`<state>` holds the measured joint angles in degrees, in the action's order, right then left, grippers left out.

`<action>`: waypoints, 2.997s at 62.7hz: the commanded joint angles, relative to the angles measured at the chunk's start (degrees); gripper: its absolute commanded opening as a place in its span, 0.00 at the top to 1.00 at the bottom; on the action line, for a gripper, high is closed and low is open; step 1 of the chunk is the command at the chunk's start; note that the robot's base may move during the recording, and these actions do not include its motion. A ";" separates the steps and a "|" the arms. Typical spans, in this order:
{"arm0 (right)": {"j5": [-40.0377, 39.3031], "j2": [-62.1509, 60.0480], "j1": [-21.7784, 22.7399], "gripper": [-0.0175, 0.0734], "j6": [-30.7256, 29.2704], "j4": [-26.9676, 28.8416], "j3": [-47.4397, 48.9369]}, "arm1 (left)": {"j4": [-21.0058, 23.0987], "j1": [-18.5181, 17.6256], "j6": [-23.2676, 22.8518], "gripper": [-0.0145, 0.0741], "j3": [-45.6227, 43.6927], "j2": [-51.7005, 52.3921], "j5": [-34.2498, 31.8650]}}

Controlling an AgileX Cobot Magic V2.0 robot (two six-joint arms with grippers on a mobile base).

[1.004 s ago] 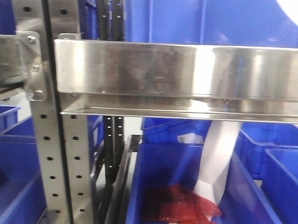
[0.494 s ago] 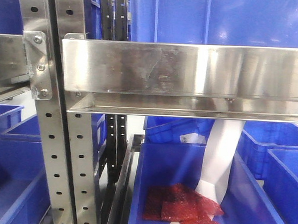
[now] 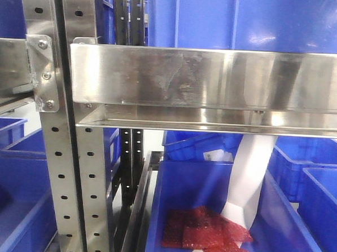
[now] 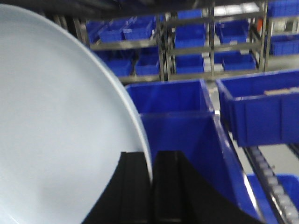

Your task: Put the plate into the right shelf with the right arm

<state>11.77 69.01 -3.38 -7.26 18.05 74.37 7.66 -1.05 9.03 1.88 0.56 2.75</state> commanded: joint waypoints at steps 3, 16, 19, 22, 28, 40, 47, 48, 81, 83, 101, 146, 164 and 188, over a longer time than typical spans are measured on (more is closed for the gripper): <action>-4.96 3.41 -0.10 0.74 0.24 0.00 3.65 | 0.47 -0.11 -0.40 0.98 0.59 0.59 -5.16; -4.65 6.16 -0.10 0.46 0.24 2.05 3.85 | 0.47 -0.11 -0.40 0.98 0.59 0.59 -5.16; -4.65 6.21 -0.10 0.34 0.24 3.21 3.85 | 0.47 -0.11 -0.40 0.98 0.59 0.59 -5.16; -4.65 6.21 -0.10 0.26 0.24 4.06 3.85 | 0.47 -0.11 -0.40 0.98 0.59 0.59 -5.16; -5.40 5.78 -0.10 0.22 0.24 5.96 3.85 | 0.47 -0.11 -0.40 0.98 0.59 0.59 -5.16; -9.15 4.30 -0.04 0.38 0.29 8.54 3.85 | 0.47 -0.11 -0.40 0.98 0.59 0.59 -5.16; -7.74 2.88 -0.04 0.71 0.29 8.54 3.74 | 0.47 -0.11 -0.40 0.98 0.59 0.59 -5.16; -7.50 2.72 -0.04 0.75 0.29 8.54 3.67 | 0.47 -0.11 -0.40 0.98 0.59 0.59 -5.16; 0.78 -16.83 0.16 0.75 -3.57 -6.11 -16.26 | 0.47 -0.11 -0.40 0.98 0.59 0.59 -5.16; 0.64 -19.15 0.16 0.75 -3.57 -6.35 -19.08 | 0.47 -0.11 -0.40 0.98 0.59 0.59 -5.16; 1.02 -41.82 0.16 0.75 -3.57 -6.36 -40.49 | 0.47 -0.11 -0.40 0.98 0.59 0.59 -5.16; 2.24 -64.95 0.16 0.75 -3.57 -6.36 -49.54 | 0.47 -0.11 -0.40 0.98 0.59 0.59 -5.16; -8.81 -65.00 0.21 0.75 -3.19 -6.93 -55.20 | 0.47 -0.11 -0.40 0.98 0.59 0.59 -5.16; -16.00 -69.36 0.23 0.75 4.62 -11.90 -70.04 | 0.47 -0.11 -0.40 0.98 0.59 0.59 -5.16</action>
<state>1.64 1.07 -3.38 -4.67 7.64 5.36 7.66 -1.05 9.03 1.88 0.56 2.75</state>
